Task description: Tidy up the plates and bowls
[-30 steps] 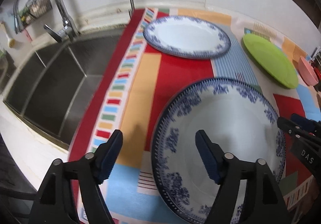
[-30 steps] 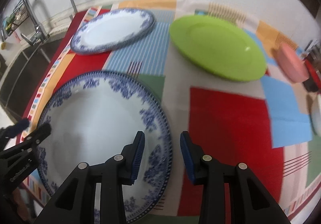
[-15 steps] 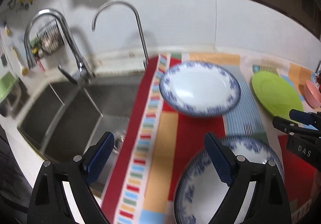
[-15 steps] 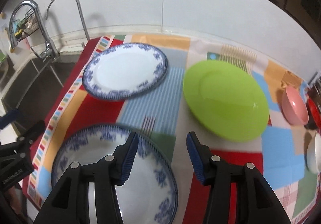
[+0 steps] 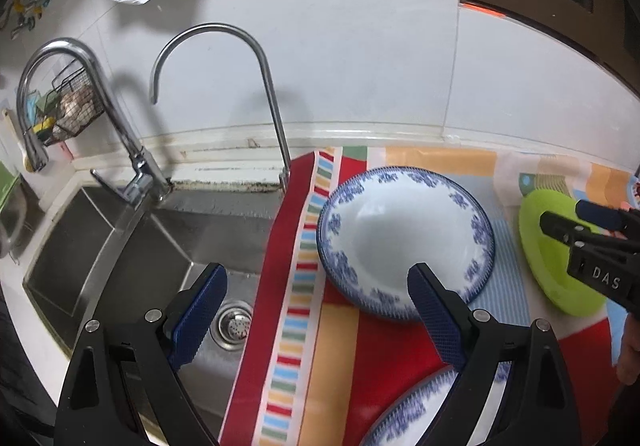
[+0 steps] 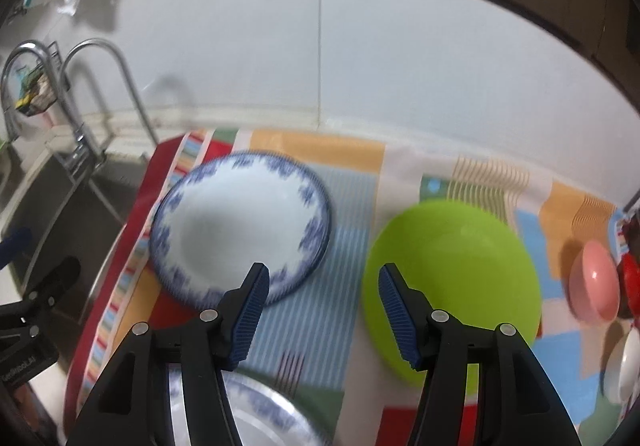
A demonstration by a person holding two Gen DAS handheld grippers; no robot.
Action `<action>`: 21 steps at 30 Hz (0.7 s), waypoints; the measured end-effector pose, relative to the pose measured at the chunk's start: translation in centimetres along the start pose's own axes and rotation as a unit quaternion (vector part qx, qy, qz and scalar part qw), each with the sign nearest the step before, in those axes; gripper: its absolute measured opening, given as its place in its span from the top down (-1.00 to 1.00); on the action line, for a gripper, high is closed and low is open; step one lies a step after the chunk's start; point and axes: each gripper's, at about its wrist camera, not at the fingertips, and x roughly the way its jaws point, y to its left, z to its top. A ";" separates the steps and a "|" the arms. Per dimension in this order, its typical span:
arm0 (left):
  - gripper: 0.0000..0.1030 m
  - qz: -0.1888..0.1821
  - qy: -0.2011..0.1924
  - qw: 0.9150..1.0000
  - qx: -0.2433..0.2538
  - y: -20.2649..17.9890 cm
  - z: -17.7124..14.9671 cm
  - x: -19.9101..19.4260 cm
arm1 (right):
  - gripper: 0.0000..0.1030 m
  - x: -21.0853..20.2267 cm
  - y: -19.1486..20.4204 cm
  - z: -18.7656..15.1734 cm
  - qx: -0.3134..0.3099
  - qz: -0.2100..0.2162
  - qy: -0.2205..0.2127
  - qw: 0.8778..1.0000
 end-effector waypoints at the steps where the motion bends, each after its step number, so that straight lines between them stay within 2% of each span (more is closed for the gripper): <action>1: -0.79 -0.001 0.000 1.000 0.001 0.0 0.4 0.4 | -0.13 0.3 0.0 0.6 -0.003 -0.005 -0.005 1.000; 7: -0.79 0.013 0.010 1.000 0.009 0.1 2.5 3.6 | -0.13 3.4 -0.2 3.4 -0.001 0.010 0.007 1.000; 13: -0.75 0.028 0.046 0.998 0.013 0.5 3.1 8.1 | -0.13 7.6 -0.3 4.9 -0.002 0.008 0.041 0.999; 21: -0.61 0.000 0.108 0.994 -0.004 0.4 2.2 13.1 | -0.12 12.6 -0.2 5.0 0.001 0.018 0.091 0.996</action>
